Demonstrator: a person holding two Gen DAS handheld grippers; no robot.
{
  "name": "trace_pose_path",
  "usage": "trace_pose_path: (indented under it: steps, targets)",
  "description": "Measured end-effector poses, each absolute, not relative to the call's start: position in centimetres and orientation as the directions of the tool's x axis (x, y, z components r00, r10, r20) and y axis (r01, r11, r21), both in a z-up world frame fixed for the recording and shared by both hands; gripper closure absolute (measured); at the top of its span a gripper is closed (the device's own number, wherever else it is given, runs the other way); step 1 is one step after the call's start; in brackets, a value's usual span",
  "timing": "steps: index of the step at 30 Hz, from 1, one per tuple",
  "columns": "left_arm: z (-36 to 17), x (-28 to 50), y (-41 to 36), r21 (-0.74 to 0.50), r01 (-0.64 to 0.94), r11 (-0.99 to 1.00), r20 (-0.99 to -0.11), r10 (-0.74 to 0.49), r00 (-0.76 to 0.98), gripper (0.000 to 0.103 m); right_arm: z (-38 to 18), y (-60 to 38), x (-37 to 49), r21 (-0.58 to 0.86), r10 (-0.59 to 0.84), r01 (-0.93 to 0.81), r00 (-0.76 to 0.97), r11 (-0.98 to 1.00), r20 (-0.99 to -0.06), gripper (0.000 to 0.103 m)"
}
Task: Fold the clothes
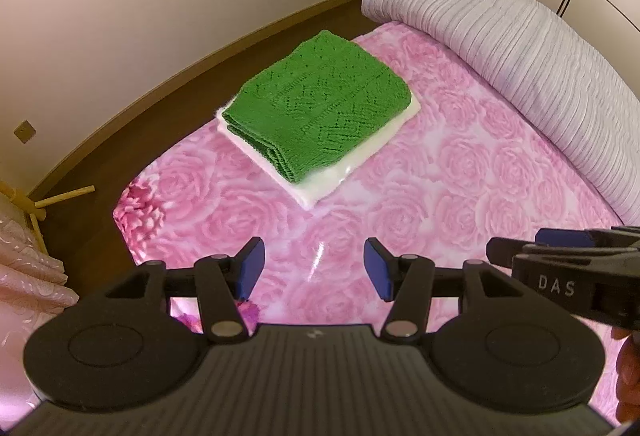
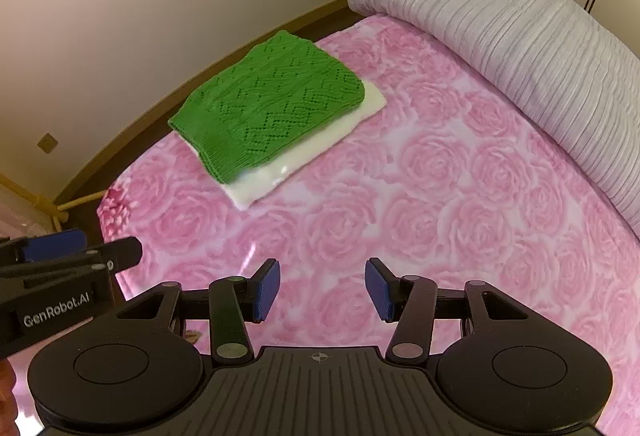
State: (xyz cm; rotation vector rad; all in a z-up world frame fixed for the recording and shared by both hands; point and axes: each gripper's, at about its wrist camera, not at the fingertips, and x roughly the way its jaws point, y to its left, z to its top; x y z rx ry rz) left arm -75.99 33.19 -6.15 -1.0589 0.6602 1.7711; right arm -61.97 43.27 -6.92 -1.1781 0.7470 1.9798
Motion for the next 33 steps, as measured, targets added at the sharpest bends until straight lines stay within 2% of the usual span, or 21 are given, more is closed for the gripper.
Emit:
trace_pose_path:
  steps: [33]
  targets:
    - [-7.3,-78.0,37.3,0.010,-0.906,-0.423,-0.887,0.414,-0.203,0.052,-8.7,47.8,-65.1,0.158,0.226,-0.803,-0.341,-0.575,-0.913,0.052]
